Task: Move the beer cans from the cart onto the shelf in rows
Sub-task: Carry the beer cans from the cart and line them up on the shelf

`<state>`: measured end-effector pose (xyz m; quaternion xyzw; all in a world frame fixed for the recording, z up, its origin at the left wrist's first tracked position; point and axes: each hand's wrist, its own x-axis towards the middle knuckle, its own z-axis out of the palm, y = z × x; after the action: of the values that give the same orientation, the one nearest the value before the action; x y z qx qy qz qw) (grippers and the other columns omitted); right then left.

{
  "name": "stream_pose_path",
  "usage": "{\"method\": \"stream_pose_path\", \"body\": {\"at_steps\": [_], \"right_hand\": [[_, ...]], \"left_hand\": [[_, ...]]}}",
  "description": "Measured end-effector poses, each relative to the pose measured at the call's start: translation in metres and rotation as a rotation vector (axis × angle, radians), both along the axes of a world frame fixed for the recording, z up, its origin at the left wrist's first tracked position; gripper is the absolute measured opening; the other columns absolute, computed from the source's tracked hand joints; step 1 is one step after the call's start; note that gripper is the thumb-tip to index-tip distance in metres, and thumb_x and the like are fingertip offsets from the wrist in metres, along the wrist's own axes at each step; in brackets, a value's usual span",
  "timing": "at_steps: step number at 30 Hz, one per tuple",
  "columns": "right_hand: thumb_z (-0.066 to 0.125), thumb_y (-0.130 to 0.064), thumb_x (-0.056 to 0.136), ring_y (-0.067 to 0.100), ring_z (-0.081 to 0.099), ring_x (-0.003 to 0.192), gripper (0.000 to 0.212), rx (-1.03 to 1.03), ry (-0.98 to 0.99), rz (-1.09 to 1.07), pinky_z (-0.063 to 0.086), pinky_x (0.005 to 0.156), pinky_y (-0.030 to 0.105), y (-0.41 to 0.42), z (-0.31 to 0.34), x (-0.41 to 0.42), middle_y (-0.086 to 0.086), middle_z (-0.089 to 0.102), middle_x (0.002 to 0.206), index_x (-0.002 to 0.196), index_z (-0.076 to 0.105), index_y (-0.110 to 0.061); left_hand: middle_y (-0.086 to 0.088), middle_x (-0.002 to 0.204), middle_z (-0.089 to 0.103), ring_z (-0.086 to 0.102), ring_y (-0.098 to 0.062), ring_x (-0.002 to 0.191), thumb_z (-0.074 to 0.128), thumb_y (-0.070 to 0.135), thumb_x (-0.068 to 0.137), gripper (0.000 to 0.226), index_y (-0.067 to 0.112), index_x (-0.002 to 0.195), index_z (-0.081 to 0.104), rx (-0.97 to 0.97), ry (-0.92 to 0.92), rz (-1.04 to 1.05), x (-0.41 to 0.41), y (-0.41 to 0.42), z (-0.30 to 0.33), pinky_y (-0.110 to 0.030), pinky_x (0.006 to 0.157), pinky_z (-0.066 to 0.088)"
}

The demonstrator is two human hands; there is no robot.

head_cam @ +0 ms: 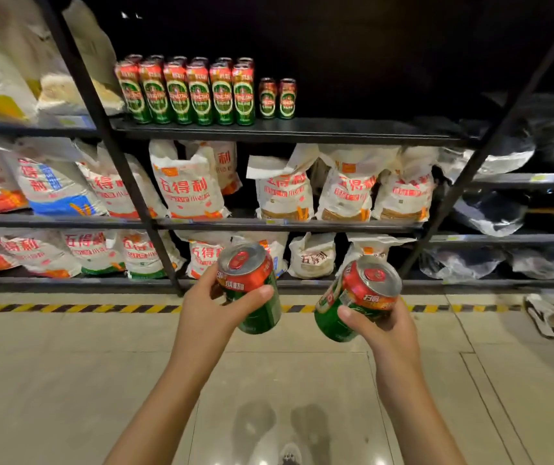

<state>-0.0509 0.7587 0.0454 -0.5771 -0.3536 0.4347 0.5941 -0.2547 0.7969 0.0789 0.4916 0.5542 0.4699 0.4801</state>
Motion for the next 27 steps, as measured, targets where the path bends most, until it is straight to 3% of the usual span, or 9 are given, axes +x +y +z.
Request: {"method": "stream_pose_path", "body": {"at_steps": [4, 7, 11, 14, 17, 21, 24, 27], "right_hand": [[0.083, -0.035, 0.044, 0.004, 0.065, 0.094, 0.075, -0.015, -0.01, 0.055, 0.047, 0.077, 0.021, 0.064, 0.001, 0.013, -0.009, 0.071, 0.102, 0.115, 0.061, -0.027], [0.08, -0.028, 0.051, 0.0, 0.064, 0.091, 0.064, -0.041, -0.021, 0.092, 0.046, 0.075, 0.019, 0.104, 0.001, 0.016, -0.01, 0.07, 0.101, 0.112, 0.06, -0.031], [0.08, -0.027, 0.051, 0.008, 0.061, 0.102, 0.074, -0.064, -0.024, 0.117, 0.047, 0.077, 0.019, 0.163, -0.001, 0.017, -0.007, 0.067, 0.108, 0.121, 0.057, -0.025], [0.09, -0.022, 0.049, 0.008, 0.064, 0.099, 0.075, -0.073, -0.037, 0.131, 0.048, 0.075, 0.018, 0.212, -0.004, 0.018, -0.006, 0.069, 0.105, 0.117, 0.059, -0.026], [0.083, -0.014, 0.061, 0.004, 0.064, 0.097, 0.063, -0.069, -0.054, 0.131, 0.049, 0.074, 0.017, 0.268, -0.005, 0.017, -0.009, 0.069, 0.105, 0.117, 0.058, -0.028], [0.081, -0.01, 0.067, -0.001, 0.061, 0.096, 0.057, -0.068, -0.077, 0.12, 0.047, 0.071, 0.015, 0.346, 0.004, 0.018, -0.013, 0.065, 0.108, 0.111, 0.055, -0.036], [0.081, -0.011, 0.068, 0.005, 0.063, 0.098, 0.056, -0.053, -0.1, 0.105, 0.049, 0.072, 0.017, 0.402, 0.011, 0.02, -0.008, 0.067, 0.109, 0.114, 0.056, -0.031], [0.079, -0.009, 0.071, -0.004, 0.065, 0.088, 0.054, -0.031, -0.092, 0.092, 0.049, 0.064, 0.008, 0.452, 0.012, 0.023, -0.006, 0.068, 0.107, 0.118, 0.057, -0.024]], "left_hand": [[0.011, 0.113, 0.064, 0.055, -0.014, 0.111, 0.08, 0.052, 0.047, 0.069, 0.042, 0.112, 0.058, -0.036, -0.028, 0.102, 0.008, 0.048, -0.006, -0.036, 0.093, 0.046], [0.011, 0.111, 0.064, 0.056, -0.012, 0.108, 0.086, 0.045, 0.052, 0.065, 0.04, 0.111, 0.058, -0.057, -0.047, 0.131, 0.005, 0.078, -0.011, -0.031, 0.084, 0.046], [0.011, 0.107, 0.063, 0.055, -0.01, 0.103, 0.074, 0.04, 0.051, 0.063, 0.035, 0.112, 0.056, -0.071, -0.066, 0.191, 0.0, 0.132, -0.013, -0.025, 0.076, 0.044], [0.011, 0.104, 0.063, 0.057, -0.007, 0.099, 0.075, 0.035, 0.058, 0.051, 0.035, 0.107, 0.058, -0.055, -0.07, 0.201, 0.001, 0.184, -0.015, -0.025, 0.075, 0.045], [0.016, 0.098, 0.064, 0.058, 0.0, 0.092, 0.076, 0.024, 0.069, 0.037, 0.041, 0.096, 0.058, -0.039, -0.087, 0.16, 0.003, 0.246, -0.017, -0.022, 0.071, 0.044], [0.018, 0.095, 0.068, 0.062, 0.007, 0.086, 0.077, 0.03, 0.066, 0.038, 0.04, 0.099, 0.061, -0.034, -0.105, 0.084, 0.01, 0.333, -0.011, -0.02, 0.075, 0.044], [0.014, 0.098, 0.068, 0.062, 0.005, 0.089, 0.077, 0.027, 0.07, 0.039, 0.038, 0.103, 0.06, -0.007, -0.078, 0.024, 0.017, 0.395, -0.006, -0.019, 0.074, 0.045], [0.015, 0.095, 0.067, 0.06, 0.013, 0.081, 0.077, 0.025, 0.071, 0.036, 0.038, 0.1, 0.059, 0.01, -0.039, -0.021, 0.027, 0.449, -0.005, -0.012, 0.067, 0.043]]}}
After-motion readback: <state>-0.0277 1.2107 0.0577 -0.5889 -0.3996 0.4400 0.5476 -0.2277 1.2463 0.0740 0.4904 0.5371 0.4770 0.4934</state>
